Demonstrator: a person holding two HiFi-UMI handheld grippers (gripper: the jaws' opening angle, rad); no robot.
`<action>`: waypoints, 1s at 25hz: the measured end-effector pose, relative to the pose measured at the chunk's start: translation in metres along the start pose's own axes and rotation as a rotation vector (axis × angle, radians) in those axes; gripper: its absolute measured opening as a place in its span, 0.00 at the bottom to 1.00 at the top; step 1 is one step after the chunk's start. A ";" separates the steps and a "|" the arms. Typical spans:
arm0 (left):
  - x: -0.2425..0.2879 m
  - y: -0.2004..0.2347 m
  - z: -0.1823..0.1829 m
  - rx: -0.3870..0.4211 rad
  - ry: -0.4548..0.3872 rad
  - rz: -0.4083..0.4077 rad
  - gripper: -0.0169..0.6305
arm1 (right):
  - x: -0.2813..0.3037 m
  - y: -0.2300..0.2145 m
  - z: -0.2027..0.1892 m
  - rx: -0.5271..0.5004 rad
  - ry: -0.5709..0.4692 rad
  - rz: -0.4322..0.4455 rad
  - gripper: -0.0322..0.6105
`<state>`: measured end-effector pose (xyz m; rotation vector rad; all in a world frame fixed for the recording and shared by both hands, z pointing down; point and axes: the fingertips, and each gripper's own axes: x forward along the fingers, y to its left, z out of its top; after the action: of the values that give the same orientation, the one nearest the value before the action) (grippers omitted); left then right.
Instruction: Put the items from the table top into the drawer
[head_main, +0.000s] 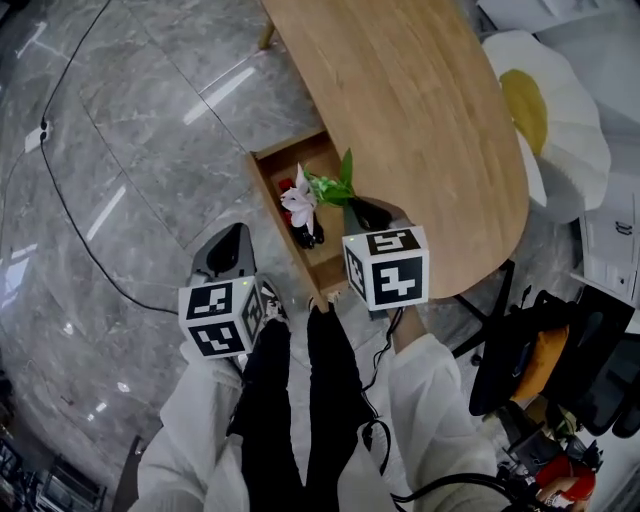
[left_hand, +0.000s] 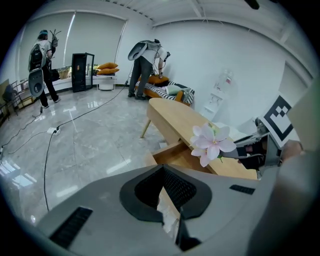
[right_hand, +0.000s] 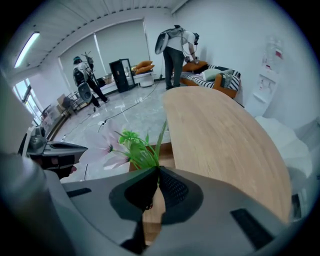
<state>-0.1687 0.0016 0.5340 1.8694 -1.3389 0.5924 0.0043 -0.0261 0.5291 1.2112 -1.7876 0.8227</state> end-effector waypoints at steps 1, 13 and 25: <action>0.003 -0.001 -0.005 -0.006 0.007 0.001 0.02 | 0.001 0.001 -0.008 0.023 0.002 -0.010 0.16; 0.015 -0.032 -0.044 0.064 0.088 -0.043 0.02 | 0.009 -0.003 -0.078 0.200 0.041 -0.080 0.16; 0.027 -0.032 -0.070 0.097 0.136 -0.053 0.02 | 0.035 0.002 -0.135 0.389 0.060 -0.124 0.16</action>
<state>-0.1257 0.0462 0.5866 1.8997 -1.1881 0.7547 0.0301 0.0743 0.6224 1.5104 -1.5292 1.1566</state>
